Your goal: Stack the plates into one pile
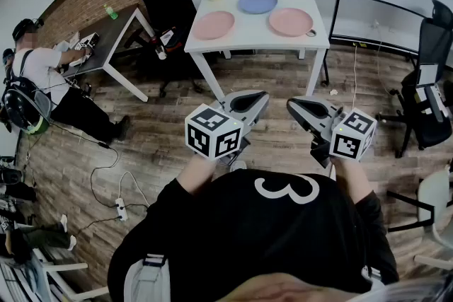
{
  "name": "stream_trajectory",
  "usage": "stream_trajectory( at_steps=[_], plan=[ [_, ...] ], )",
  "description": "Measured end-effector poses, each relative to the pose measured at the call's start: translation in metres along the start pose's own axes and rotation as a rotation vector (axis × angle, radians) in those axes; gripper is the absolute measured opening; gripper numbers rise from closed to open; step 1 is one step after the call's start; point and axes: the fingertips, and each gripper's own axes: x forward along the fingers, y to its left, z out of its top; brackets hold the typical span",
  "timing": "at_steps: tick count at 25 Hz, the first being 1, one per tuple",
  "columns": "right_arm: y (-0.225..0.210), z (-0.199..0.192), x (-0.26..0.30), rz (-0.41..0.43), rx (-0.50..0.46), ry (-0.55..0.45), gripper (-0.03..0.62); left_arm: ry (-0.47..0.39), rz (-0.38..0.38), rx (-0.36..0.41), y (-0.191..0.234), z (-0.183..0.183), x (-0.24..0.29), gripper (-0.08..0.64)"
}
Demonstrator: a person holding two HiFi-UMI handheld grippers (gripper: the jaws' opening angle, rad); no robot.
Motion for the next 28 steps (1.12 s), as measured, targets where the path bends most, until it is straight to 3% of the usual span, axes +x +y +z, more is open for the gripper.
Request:
stream_trajectory(
  at_steps=[15, 23, 28],
  plan=[
    [-0.022, -0.022, -0.010, -0.019, 0.062, -0.003, 0.024, 0.029, -0.004, -0.037, 0.002, -0.018, 0.018, 0.017],
    [-0.042, -0.028, 0.011, -0.019, 0.076, 0.007, 0.025, 0.030, -0.007, -0.082, 0.032, -0.026, 0.028, 0.016],
    [-0.078, -0.023, 0.030, -0.055, 0.093, 0.007, 0.025, 0.046, -0.020, -0.093, 0.066, -0.026, 0.049, 0.016]
  ],
)
